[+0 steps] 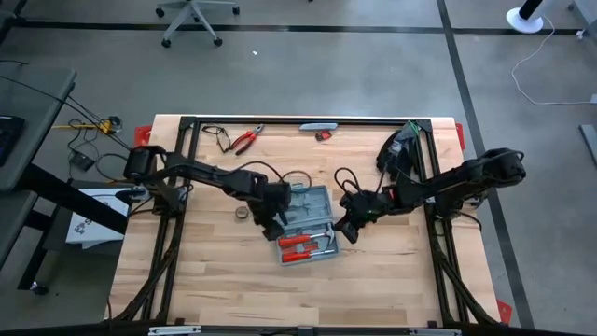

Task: Prefit tool cases
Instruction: Put the orange hammer into the gray tool case

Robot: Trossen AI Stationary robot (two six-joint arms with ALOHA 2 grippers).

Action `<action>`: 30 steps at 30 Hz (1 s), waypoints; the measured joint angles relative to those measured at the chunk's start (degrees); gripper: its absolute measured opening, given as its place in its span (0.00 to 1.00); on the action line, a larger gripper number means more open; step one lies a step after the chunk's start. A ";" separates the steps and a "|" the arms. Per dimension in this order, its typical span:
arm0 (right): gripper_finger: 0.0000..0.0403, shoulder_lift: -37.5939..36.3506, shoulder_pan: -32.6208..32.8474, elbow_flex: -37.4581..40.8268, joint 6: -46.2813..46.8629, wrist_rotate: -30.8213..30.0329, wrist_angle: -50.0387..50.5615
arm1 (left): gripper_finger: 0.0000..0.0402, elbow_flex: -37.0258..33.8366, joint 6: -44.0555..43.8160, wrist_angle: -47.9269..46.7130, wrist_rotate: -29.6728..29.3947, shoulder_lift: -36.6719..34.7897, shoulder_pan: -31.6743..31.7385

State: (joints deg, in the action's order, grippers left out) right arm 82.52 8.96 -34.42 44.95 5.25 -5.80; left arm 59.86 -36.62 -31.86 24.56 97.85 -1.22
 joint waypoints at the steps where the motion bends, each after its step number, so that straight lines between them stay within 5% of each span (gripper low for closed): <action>1: 0.07 0.16 0.49 -0.27 0.56 -1.04 0.19 | 0.57 0.00 -0.09 2.03 -0.75 -0.58 0.15; 8: 0.00 7.27 2.96 -8.45 3.52 -7.36 0.85 | 0.57 0.00 3.68 17.66 -10.16 -2.24 0.35; 18: 0.00 27.79 3.16 -24.86 8.98 -4.19 12.80 | 0.57 0.00 9.81 18.95 -8.65 -2.46 -1.34; 30: 0.00 21.78 5.97 -24.70 13.72 -15.40 13.33 | 0.57 0.00 13.99 14.56 -8.30 -2.46 -3.66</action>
State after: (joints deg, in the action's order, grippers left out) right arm 104.29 14.93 -59.11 58.67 -10.15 7.53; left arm 59.86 -22.63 -17.30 16.26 95.39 -4.87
